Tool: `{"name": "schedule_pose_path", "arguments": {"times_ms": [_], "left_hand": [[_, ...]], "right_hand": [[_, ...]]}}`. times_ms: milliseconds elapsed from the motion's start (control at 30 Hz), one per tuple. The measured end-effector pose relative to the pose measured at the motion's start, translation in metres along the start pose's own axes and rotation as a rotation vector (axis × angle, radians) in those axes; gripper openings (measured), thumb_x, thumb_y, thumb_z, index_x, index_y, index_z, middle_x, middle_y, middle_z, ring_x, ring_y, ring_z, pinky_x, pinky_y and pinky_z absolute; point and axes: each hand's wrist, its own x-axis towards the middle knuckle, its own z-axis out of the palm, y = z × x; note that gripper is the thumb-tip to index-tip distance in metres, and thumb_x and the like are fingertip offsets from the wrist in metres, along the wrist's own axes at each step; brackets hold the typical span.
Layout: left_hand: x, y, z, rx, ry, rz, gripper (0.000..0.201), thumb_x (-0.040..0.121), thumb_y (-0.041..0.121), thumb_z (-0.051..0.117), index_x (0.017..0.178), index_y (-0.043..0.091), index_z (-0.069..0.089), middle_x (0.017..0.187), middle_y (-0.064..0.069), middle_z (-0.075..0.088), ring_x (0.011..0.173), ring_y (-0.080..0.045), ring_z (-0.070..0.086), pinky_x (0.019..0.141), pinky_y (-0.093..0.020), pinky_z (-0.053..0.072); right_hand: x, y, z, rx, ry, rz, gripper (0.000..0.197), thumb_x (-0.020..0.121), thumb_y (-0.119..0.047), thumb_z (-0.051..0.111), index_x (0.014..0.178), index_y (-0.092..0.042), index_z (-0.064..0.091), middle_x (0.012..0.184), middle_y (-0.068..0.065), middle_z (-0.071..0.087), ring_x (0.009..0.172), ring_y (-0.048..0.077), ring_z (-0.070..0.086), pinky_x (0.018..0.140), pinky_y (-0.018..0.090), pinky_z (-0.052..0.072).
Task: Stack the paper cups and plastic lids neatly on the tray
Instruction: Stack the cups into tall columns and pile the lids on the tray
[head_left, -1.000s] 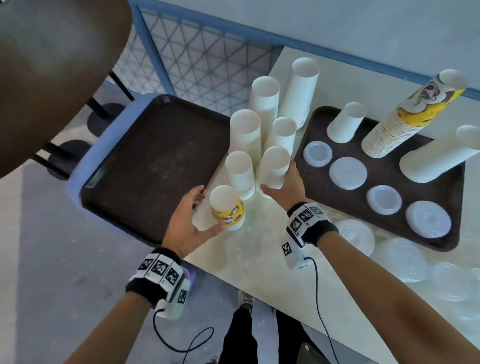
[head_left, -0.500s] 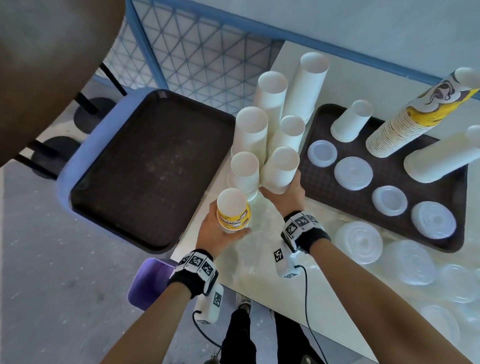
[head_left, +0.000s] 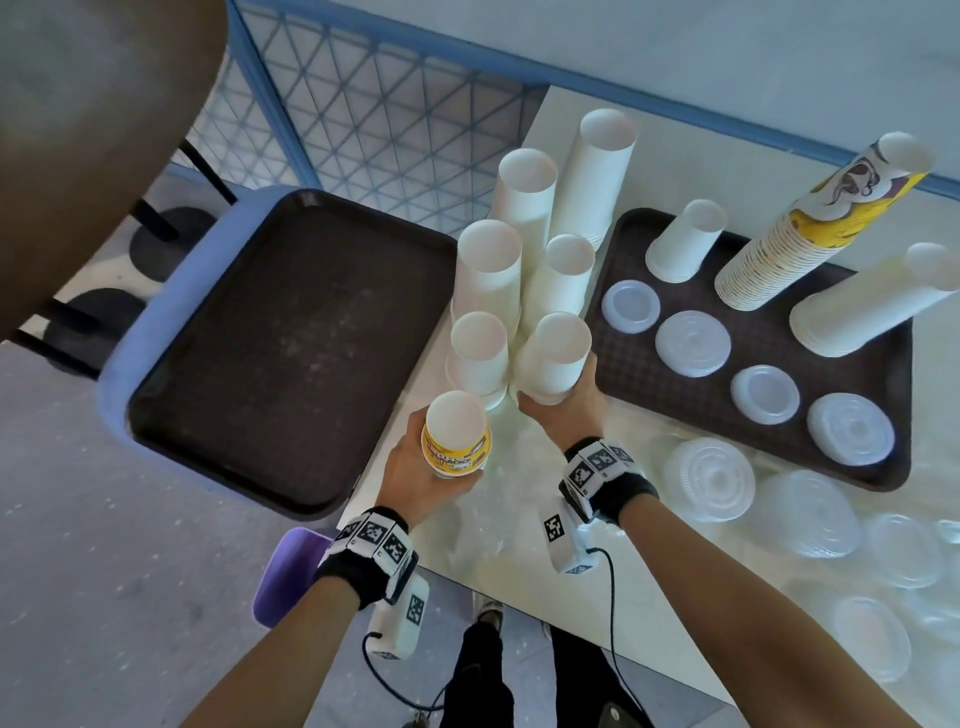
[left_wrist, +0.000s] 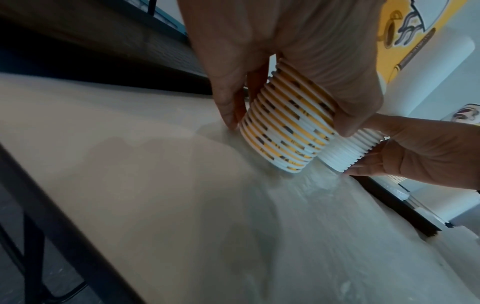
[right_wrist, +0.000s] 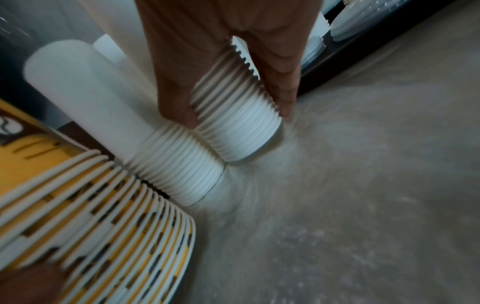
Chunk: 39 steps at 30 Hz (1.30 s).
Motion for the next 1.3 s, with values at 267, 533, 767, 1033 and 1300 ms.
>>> {"name": "schedule_pose_path", "arguments": {"times_ms": [267, 533, 767, 1033, 1300], "left_hand": [[-0.013, 0.032, -0.007, -0.030, -0.070, 0.226, 0.077, 0.039, 0.052, 0.077, 0.110, 0.040, 0.050, 0.095, 0.021, 0.065, 0.094, -0.016, 0.064, 0.084, -0.031, 0.051], [0.017, 0.151, 0.065, -0.098, -0.272, 0.464, 0.087, 0.044, 0.054, 0.081, 0.117, 0.015, 0.052, 0.107, 0.004, 0.066, 0.102, -0.011, 0.063, 0.094, -0.035, 0.050], [0.084, 0.315, 0.133, -0.094, -0.248, 0.647, 0.076, 0.055, 0.036, 0.087, 0.117, 0.013, 0.051, 0.104, 0.012, 0.065, 0.087, 0.011, 0.059, 0.078, -0.004, 0.045], [0.123, 0.420, 0.195, -0.025, -0.206, 0.678, 0.085, 0.050, 0.045, 0.078, 0.122, 0.018, 0.043, 0.113, 0.007, 0.061, 0.097, -0.012, 0.058, 0.086, -0.025, 0.046], [0.152, 0.393, 0.230, 0.104, -0.214, 0.559, 0.075, 0.064, 0.032, 0.082, 0.125, 0.017, 0.041, 0.124, -0.003, 0.060, 0.110, -0.024, 0.058, 0.092, -0.032, 0.046]], "right_hand": [[-0.024, 0.002, -0.055, 0.185, 0.016, 0.013, 0.086, 0.060, -0.016, 0.083, 0.130, -0.019, 0.035, 0.107, -0.007, 0.056, 0.100, 0.016, 0.055, 0.085, 0.029, 0.046], [-0.022, 0.006, -0.182, 0.219, 0.307, 0.015, 0.080, 0.055, -0.026, 0.084, 0.124, -0.015, 0.045, 0.111, -0.001, 0.061, 0.103, 0.016, 0.057, 0.092, 0.038, 0.049], [-0.014, 0.016, -0.275, 0.190, 0.480, -0.013, 0.069, 0.060, -0.019, 0.085, 0.118, -0.017, 0.048, 0.094, -0.011, 0.058, 0.085, 0.009, 0.057, 0.073, 0.017, 0.041], [0.009, 0.033, -0.317, 0.197, 0.513, 0.011, 0.075, 0.049, -0.041, 0.077, 0.117, -0.021, 0.051, 0.103, -0.004, 0.067, 0.096, 0.017, 0.063, 0.083, 0.040, 0.052], [0.024, 0.031, -0.331, 0.182, 0.485, 0.002, 0.065, 0.060, -0.025, 0.084, 0.115, -0.020, 0.051, 0.098, -0.006, 0.067, 0.093, 0.014, 0.063, 0.083, 0.039, 0.053]]}}
